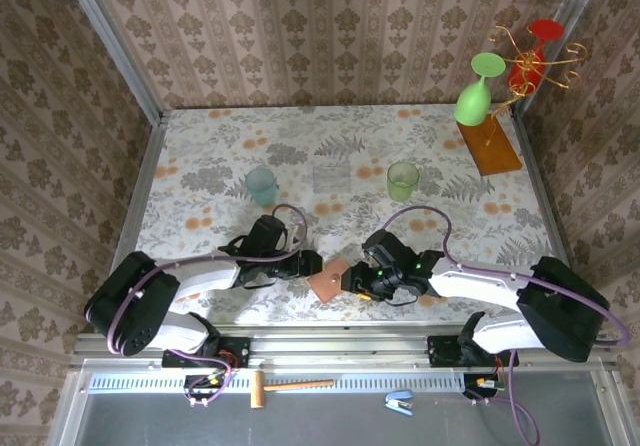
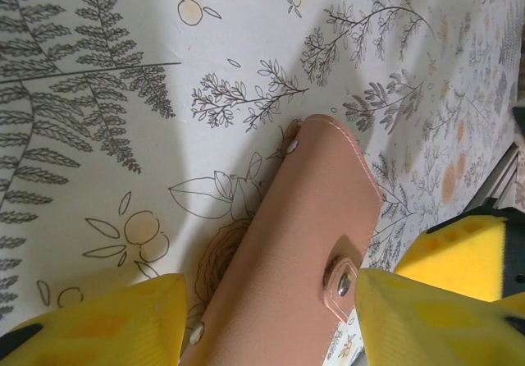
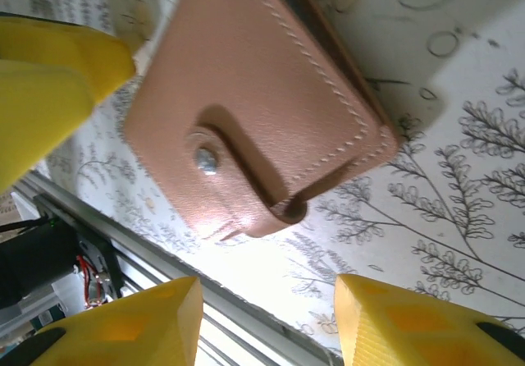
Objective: Take the credit cards out of the card holder
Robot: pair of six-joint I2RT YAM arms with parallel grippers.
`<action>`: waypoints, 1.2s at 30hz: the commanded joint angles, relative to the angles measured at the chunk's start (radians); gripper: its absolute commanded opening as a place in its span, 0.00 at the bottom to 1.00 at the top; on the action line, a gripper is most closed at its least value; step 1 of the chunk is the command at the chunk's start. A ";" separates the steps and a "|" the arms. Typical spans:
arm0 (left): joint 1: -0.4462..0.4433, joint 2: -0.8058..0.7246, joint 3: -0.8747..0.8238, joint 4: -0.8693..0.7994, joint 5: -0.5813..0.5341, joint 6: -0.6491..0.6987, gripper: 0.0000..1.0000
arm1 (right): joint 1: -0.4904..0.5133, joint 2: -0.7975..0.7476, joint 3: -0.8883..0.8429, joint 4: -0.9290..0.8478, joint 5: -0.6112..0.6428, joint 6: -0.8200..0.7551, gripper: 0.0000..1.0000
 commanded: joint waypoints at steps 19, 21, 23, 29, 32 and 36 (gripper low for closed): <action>0.023 0.051 -0.037 0.103 0.029 -0.019 0.52 | -0.087 0.320 0.169 0.230 -0.112 -0.016 0.42; 0.023 0.068 -0.038 0.126 0.032 -0.032 0.51 | -0.101 0.352 0.199 0.233 -0.128 -0.031 0.42; 0.023 0.084 -0.041 0.148 0.028 -0.044 0.51 | -0.115 0.373 0.223 0.230 -0.139 -0.045 0.41; 0.023 0.127 -0.038 0.186 0.011 -0.065 0.49 | -0.167 0.377 0.262 0.135 -0.127 -0.122 0.41; 0.023 0.144 -0.027 0.195 0.000 -0.069 0.49 | -0.200 0.351 0.263 0.086 -0.113 -0.160 0.41; 0.023 0.169 0.000 0.180 -0.010 -0.063 0.49 | -0.224 0.330 0.261 0.057 -0.127 -0.188 0.41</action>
